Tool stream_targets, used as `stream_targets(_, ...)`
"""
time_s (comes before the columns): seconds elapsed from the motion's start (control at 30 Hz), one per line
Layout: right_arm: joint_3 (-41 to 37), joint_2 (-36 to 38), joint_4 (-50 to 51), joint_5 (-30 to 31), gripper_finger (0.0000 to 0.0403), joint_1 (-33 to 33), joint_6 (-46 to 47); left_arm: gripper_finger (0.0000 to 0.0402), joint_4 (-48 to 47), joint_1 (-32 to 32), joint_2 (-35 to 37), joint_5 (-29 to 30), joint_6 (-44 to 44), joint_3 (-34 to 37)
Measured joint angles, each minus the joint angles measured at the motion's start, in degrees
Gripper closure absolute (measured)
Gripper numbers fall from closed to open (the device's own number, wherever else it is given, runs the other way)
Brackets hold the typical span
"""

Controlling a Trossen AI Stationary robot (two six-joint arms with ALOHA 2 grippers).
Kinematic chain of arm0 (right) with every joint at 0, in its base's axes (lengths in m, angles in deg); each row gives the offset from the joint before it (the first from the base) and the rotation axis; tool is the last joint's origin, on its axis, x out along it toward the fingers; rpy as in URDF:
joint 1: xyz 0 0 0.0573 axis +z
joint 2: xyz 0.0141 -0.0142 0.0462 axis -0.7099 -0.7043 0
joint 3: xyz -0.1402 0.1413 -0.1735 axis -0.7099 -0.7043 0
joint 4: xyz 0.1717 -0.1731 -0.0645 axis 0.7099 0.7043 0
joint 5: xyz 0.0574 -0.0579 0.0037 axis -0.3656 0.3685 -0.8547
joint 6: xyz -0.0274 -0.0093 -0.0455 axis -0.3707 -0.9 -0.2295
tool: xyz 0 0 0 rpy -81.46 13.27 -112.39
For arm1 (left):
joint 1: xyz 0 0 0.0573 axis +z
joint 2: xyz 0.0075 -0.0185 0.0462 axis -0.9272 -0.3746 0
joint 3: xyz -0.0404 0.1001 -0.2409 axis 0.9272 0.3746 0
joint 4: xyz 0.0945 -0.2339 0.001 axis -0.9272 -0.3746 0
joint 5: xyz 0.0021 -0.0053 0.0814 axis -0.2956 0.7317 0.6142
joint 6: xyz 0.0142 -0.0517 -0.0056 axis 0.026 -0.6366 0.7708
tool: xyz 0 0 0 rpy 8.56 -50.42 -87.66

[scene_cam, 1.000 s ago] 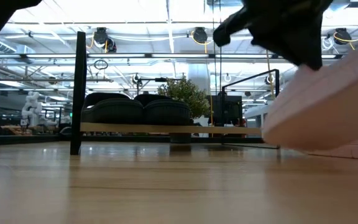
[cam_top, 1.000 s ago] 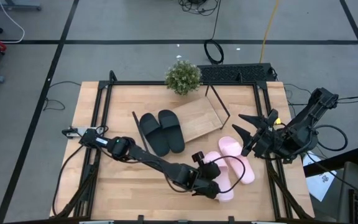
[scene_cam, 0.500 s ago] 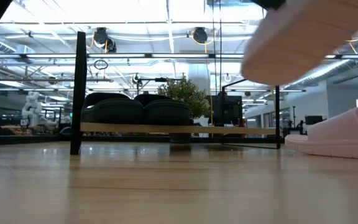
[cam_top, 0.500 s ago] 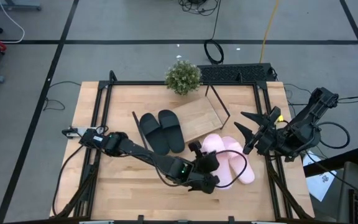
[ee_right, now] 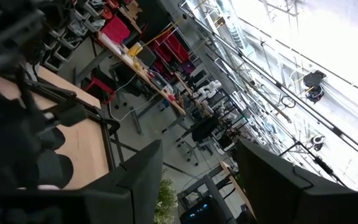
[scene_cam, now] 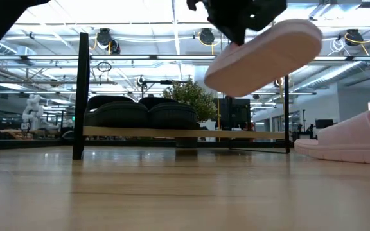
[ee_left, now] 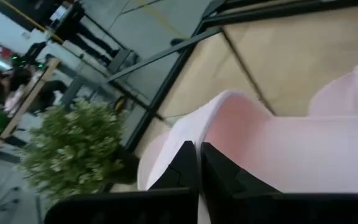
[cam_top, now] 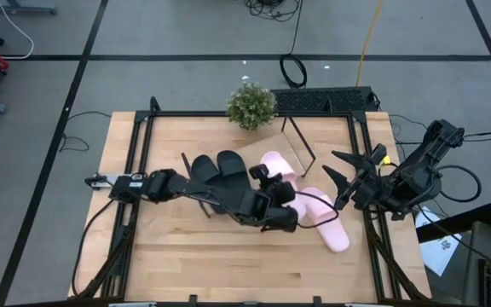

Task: Pick and place slides into the shelf
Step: Put the left pair pink slides on the shelf

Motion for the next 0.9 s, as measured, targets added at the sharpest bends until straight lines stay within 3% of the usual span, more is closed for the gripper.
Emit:
stream_targets(0.33, 0.0, 0.0, 0.0, -0.1, 0.0206, 0.0, 0.0, 0.0401, -7.2, 3.5, 0.0, 1.6, -0.5, 0.0)
stream_targets(0.9, 0.0, 0.0, 0.0, -0.2, 0.0206, 0.0, -0.2, 0.0401, -7.8, -1.9, 0.3, 6.3, 0.1, 0.1)
